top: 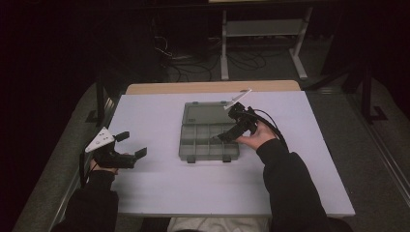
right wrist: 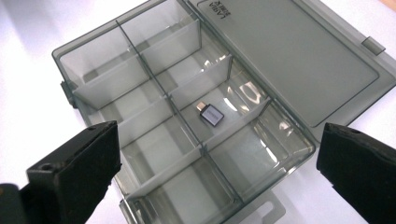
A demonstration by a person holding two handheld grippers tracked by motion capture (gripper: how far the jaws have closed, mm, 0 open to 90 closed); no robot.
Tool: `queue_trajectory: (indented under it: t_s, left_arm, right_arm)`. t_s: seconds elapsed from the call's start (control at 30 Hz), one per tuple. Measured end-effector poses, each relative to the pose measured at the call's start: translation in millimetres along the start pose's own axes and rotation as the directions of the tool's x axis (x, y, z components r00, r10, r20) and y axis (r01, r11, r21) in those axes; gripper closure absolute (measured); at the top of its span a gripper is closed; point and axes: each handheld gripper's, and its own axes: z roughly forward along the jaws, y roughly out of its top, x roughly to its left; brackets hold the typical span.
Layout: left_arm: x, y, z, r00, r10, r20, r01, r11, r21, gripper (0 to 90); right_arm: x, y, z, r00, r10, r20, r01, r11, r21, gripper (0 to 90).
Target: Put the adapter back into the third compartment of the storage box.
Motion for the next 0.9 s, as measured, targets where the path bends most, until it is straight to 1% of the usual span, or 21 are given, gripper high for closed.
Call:
queue_trajectory:
  t_s: [0.33, 0.5, 0.8, 0.9]
  left_arm:
    - [0.0, 0.0, 0.0, 1.0000, -0.001, -0.001, 0.001, 1.0000, 0.001, 0.0]
    - [0.0, 0.0, 0.0, 1.0000, -0.001, -0.001, 0.001, 1.0000, 0.000, 0.0]
    - [0.0, 0.0, 0.0, 1.0000, -0.001, -0.003, 0.001, 1.0000, -0.001, 0.0]
    - [0.0, 0.0, 0.0, 1.0000, -0.001, -0.003, 0.001, 1.0000, -0.001, 0.0]
  right_arm:
    - [2.2, -15.1, -5.1, 1.0000, 0.007, 0.003, -0.007, 1.000, -0.016, 0.0]
    - [4.0, -22.3, -9.4, 1.0000, 0.007, -0.004, -0.007, 1.000, -0.028, 0.0]
    - [9.0, -34.5, -19.0, 0.9999, 0.010, 0.005, -0.010, 0.998, -0.059, 0.0]
    - [11.1, -39.3, -22.1, 0.9999, 0.015, -0.004, -0.015, 0.997, -0.072, 0.0]
